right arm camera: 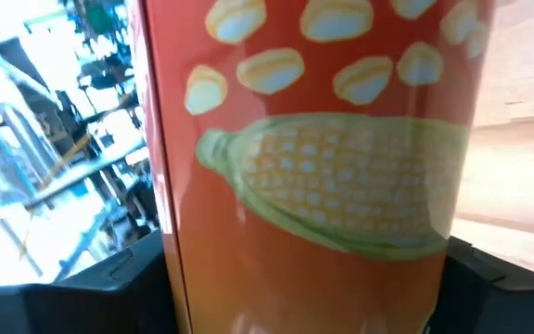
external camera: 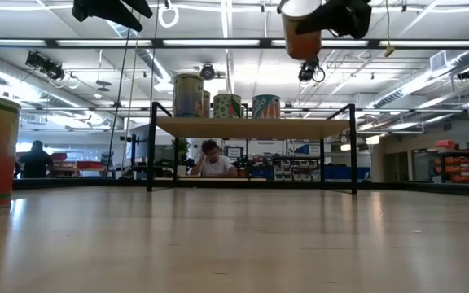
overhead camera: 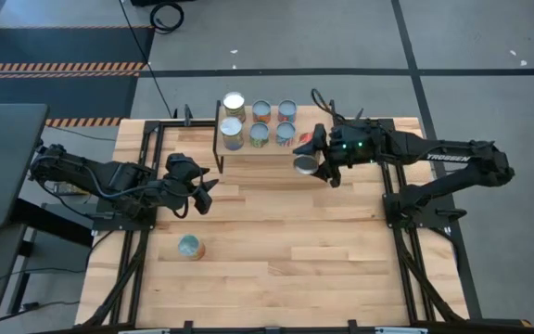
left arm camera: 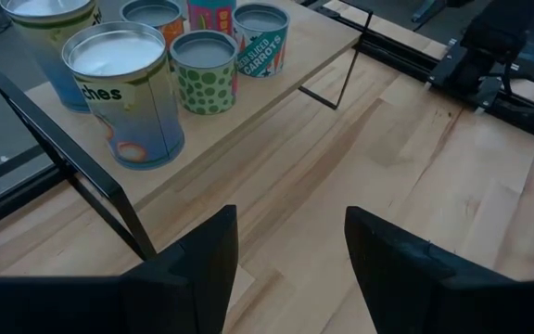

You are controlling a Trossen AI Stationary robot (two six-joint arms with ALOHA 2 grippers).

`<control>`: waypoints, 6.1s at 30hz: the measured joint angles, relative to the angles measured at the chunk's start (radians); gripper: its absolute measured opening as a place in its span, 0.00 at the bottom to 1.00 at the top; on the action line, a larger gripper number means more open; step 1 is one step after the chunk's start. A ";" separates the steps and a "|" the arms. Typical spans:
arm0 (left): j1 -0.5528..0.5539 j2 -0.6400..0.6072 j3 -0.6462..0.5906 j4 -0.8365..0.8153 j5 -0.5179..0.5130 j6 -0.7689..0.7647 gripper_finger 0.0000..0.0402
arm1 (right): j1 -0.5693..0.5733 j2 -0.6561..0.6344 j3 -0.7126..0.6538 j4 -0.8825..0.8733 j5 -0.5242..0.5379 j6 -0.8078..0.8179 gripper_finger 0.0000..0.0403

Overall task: Pick and place cans onto a shelf
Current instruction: Put the bottom corn can on top of the shelf

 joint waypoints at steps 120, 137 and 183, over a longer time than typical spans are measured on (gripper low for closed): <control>0.006 0.000 0.000 0.000 0.007 0.000 0.51 | -0.846 0.197 -0.357 0.951 -0.865 1.197 0.78; 0.006 0.000 0.000 0.000 0.007 0.000 0.51 | -0.852 0.196 -0.500 1.221 -0.994 1.196 0.78; 0.006 0.000 0.000 0.000 0.007 0.000 0.51 | -0.805 0.198 -0.520 1.158 -1.003 1.197 0.85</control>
